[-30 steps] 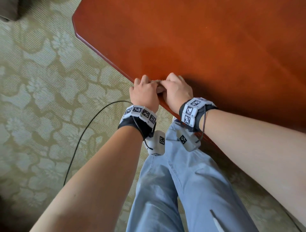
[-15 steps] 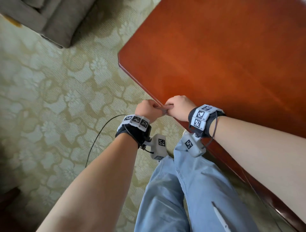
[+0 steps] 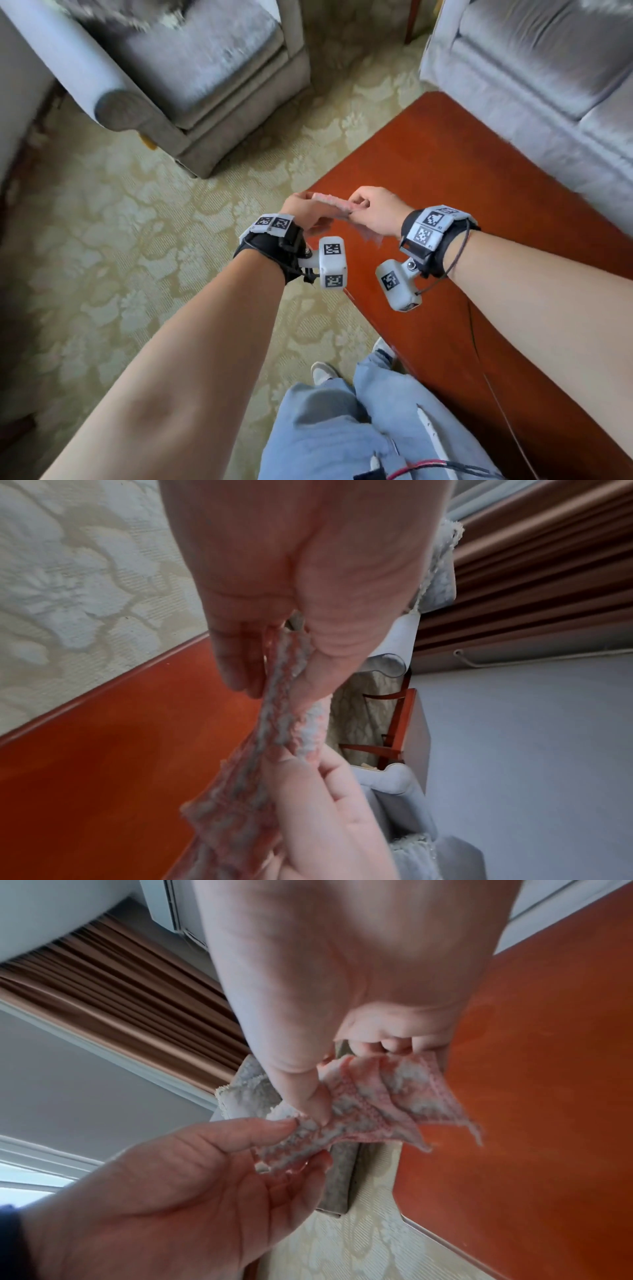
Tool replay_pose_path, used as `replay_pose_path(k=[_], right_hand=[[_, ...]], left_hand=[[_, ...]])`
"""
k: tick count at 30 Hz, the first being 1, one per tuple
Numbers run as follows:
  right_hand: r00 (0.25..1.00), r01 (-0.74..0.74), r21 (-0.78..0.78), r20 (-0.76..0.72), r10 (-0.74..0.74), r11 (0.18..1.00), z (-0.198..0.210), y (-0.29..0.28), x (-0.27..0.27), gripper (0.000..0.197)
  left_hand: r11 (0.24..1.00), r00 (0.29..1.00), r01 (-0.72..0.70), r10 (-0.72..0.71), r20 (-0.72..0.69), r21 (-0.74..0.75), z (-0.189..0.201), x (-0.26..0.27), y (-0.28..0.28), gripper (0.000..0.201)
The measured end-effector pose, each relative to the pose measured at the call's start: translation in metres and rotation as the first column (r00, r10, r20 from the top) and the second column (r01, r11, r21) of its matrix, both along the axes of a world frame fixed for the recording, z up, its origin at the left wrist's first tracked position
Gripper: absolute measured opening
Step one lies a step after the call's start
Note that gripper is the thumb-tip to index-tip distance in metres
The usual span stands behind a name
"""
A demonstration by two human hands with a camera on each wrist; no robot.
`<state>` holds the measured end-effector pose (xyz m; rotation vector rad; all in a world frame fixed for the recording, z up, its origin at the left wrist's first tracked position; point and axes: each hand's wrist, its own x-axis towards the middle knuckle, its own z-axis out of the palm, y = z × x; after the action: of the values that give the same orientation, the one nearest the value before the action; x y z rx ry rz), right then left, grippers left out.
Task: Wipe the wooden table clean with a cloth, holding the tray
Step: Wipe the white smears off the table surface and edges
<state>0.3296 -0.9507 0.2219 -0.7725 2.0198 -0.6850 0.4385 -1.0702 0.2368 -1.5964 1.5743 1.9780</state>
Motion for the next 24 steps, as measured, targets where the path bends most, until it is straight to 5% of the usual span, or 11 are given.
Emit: replay_pose_path(k=[4, 9, 13, 18, 24], right_hand=[[1.0, -0.009, -0.045, 0.008, 0.009, 0.999, 0.037, -0.028, -0.012, 0.014], [0.978, 0.082, -0.1, 0.199, -0.061, 0.992, 0.062, -0.082, -0.008, 0.024], [0.942, 0.183, -0.097, 0.302, -0.147, 0.978, 0.076, -0.144, 0.002, 0.03], [0.886, 0.36, -0.134, 0.358, -0.294, 0.923, 0.086, -0.246, 0.01, 0.011], [0.858, 0.464, -0.224, 0.353, -0.372, 0.857, 0.104, -0.348, 0.009, 0.016]], left_hand=[[0.998, 0.996, -0.047, 0.043, -0.079, -0.049, 0.035, -0.006, -0.028, 0.054], [0.99, 0.97, -0.132, 0.14, -0.197, 0.052, 0.069, 0.004, -0.082, 0.067], [0.984, 0.965, -0.169, 0.175, -0.194, 0.046, 0.078, 0.016, -0.145, 0.053], [0.987, 0.976, -0.161, 0.159, -0.152, -0.003, 0.074, 0.019, -0.241, 0.031], [0.997, 0.994, -0.079, 0.08, -0.073, 0.019, 0.076, 0.017, -0.349, 0.034]])
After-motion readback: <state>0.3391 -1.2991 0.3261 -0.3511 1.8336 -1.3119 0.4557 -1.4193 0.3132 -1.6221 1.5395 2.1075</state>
